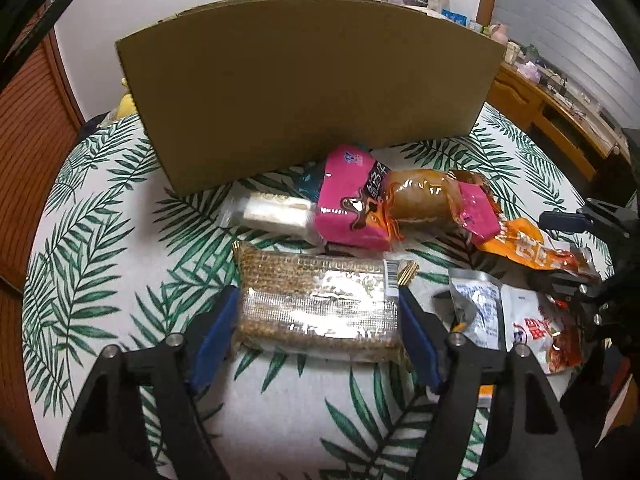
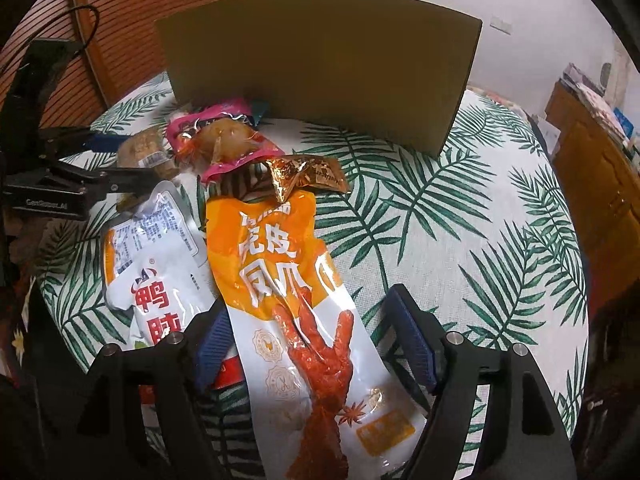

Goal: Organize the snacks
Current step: 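Grasp rice-cracker bar with left tool while right tool grasps orange chicken-feet packet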

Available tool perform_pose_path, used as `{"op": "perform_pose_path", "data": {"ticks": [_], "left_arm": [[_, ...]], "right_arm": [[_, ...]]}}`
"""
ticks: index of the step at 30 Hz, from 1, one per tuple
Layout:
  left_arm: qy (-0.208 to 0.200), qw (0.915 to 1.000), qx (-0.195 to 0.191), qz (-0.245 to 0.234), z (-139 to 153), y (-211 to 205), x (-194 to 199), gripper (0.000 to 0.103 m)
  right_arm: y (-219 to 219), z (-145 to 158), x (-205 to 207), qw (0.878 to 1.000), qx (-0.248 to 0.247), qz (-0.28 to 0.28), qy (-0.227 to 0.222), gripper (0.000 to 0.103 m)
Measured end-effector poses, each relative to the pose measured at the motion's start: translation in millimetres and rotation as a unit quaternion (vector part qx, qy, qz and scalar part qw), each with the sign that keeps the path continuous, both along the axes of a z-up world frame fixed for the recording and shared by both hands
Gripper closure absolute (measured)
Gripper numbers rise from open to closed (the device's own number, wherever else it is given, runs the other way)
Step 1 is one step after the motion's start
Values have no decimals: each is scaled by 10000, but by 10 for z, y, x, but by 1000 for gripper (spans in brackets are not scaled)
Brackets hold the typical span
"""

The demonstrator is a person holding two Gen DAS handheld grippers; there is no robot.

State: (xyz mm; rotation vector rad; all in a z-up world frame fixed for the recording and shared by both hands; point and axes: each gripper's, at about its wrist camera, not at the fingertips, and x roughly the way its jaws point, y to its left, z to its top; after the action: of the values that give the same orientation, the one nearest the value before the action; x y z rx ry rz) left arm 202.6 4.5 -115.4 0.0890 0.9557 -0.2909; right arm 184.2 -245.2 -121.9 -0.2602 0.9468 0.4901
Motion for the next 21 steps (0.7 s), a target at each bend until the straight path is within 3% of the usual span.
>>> {"op": "perform_pose_path", "data": {"ticks": [12,13,15,21], "left_arm": [[-349,9986,-357,185,168,99,-207,29],[-375,9985,-354,187,193,87,-198,29],[-467,9980,-376,186,267,89,-222,29],[-645,9967,-451,203,392,59,-278,29]], "right_arm": [[1,-1,-20,10000,3,-30,-27,26],[-3,3,-28,10000,15,-20,-24,28],[-2,34,-48,10000,60,13,-28,60],[-73,73,-92,10000,85,42,19,62]]}}
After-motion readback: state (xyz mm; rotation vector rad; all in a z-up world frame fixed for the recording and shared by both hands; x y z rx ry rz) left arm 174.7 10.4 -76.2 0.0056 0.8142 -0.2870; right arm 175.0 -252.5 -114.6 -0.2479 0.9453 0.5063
